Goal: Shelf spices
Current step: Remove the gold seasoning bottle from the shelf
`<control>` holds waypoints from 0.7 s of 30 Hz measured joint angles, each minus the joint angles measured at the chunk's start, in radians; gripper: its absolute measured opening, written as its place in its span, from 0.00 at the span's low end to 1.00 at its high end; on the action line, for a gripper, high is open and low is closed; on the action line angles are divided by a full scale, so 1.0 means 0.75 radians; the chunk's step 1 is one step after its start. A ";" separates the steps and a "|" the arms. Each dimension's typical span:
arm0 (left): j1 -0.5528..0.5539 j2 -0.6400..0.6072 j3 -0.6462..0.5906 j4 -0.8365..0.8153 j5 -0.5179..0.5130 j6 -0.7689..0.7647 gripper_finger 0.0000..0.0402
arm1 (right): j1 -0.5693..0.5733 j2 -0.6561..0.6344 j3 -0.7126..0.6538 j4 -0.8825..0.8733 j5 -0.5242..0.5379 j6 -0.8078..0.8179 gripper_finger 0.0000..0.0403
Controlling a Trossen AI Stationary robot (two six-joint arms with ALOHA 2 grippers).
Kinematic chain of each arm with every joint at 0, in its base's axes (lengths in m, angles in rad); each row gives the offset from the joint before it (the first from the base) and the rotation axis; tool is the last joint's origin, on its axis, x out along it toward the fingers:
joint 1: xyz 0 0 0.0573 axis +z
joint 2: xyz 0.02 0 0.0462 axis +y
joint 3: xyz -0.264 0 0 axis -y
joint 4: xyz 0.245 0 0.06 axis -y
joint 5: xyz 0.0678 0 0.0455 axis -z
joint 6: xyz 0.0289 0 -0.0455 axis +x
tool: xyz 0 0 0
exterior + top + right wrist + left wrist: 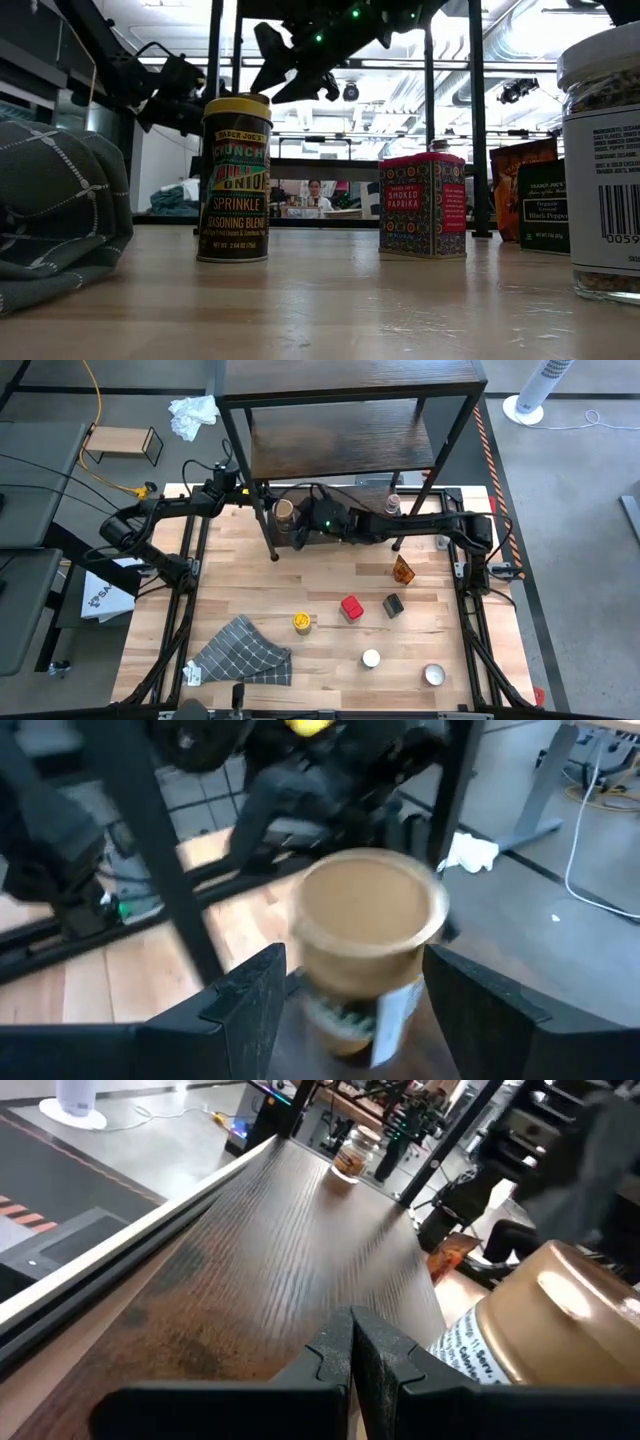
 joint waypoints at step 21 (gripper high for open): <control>0.007 -0.006 0.001 -0.013 0.018 -0.046 0.00 | -0.031 -0.024 0.002 0.070 -0.311 -0.159 0.58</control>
